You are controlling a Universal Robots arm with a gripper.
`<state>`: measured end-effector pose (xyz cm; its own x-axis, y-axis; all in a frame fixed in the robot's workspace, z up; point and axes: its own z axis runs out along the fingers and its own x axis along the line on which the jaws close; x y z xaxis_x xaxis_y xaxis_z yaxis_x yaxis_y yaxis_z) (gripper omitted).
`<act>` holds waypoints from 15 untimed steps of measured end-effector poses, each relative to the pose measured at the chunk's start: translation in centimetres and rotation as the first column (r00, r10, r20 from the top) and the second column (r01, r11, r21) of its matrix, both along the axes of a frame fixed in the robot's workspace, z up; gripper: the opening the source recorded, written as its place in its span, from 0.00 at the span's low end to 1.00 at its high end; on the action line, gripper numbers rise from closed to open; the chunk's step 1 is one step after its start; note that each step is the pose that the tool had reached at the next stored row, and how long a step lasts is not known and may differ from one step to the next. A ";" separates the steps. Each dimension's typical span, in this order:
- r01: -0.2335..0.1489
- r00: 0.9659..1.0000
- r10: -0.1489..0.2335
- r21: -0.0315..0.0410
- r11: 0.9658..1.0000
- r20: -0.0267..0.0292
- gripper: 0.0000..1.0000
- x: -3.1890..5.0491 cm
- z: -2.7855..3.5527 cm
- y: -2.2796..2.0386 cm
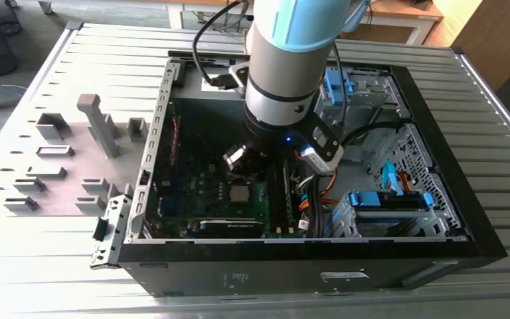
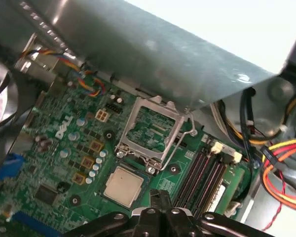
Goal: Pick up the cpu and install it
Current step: 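Close the cpu cover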
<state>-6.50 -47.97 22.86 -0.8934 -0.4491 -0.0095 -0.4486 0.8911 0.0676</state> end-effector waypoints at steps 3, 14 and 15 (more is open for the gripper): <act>-0.053 0.999 0.053 0.000 0.999 0.000 0.11 0.00 -0.07 0.00; -0.233 0.972 0.233 0.002 0.972 0.001 0.11 0.00 -0.23 0.00; -0.245 0.969 0.245 0.003 0.969 0.001 0.11 0.00 -0.24 0.00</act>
<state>-6.50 -47.97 22.62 -0.7560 -0.6544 -0.0120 -0.6535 0.7537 0.0699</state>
